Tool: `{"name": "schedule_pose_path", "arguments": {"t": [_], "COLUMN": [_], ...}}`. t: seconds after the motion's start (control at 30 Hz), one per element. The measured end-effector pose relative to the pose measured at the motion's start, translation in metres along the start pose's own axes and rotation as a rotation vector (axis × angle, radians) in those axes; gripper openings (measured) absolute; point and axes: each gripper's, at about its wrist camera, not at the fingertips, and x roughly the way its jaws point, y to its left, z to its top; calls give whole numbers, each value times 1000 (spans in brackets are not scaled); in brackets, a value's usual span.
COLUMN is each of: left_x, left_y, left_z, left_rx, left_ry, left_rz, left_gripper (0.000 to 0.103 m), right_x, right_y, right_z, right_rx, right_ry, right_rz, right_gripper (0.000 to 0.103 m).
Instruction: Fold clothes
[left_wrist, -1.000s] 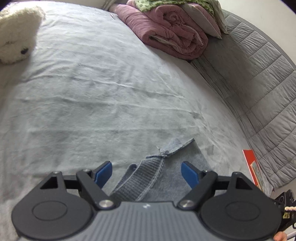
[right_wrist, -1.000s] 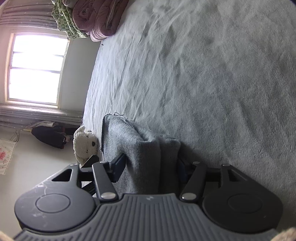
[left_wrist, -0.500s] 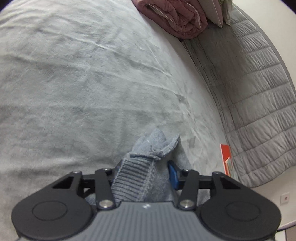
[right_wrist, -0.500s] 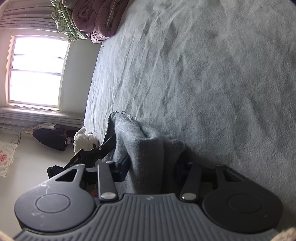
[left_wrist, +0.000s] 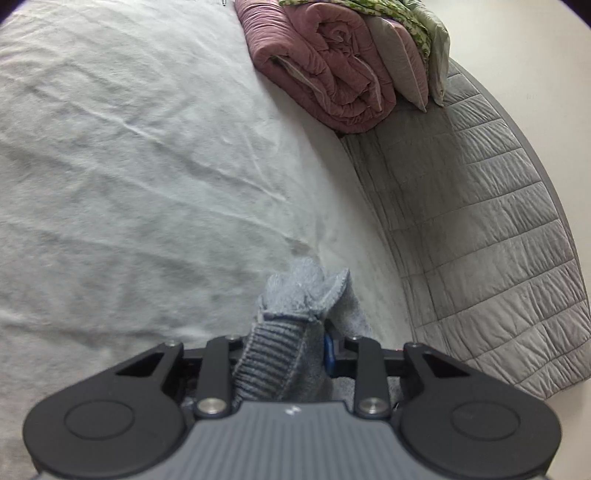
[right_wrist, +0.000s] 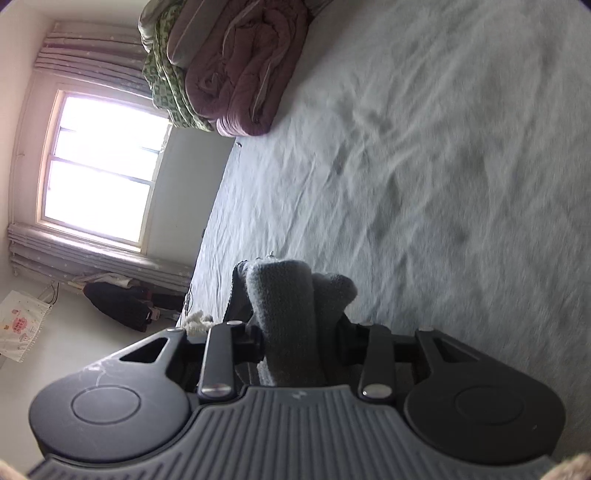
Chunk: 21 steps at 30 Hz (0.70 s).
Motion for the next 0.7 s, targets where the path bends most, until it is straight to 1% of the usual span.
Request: {"name": "schedule_pose_path", "arguments": {"t": [0.07, 0.23, 0.4, 0.47, 0.57, 0.63, 0.7], "left_x": [13, 48, 95, 117, 149, 170, 189], "left_y": [-20, -64, -91, -97, -95, -90, -84], "left_z": [3, 12, 27, 35, 50, 60, 67], "left_rx": [13, 25, 14, 11, 11, 1, -1], "left_ry": [-18, -80, -117, -123, -136, -144, -147], "left_rz": [-2, -14, -13, -3, 10, 16, 31], "left_gripper": [30, 29, 29, 28, 28, 28, 28], "right_x": [-6, -8, 6, 17, 35, 49, 63], "right_y": [0, -1, -4, -7, -13, -18, -28], "right_z": [21, 90, 165, 188, 222, 238, 250], "right_rx": [-1, -76, -184, -208, -250, -284, -290], "right_ry": [-13, 21, 73, 85, 99, 103, 99], "right_rz": [-7, -7, -35, -42, -50, -54, -57], "right_gripper": [38, 38, 38, 38, 38, 38, 38]}}
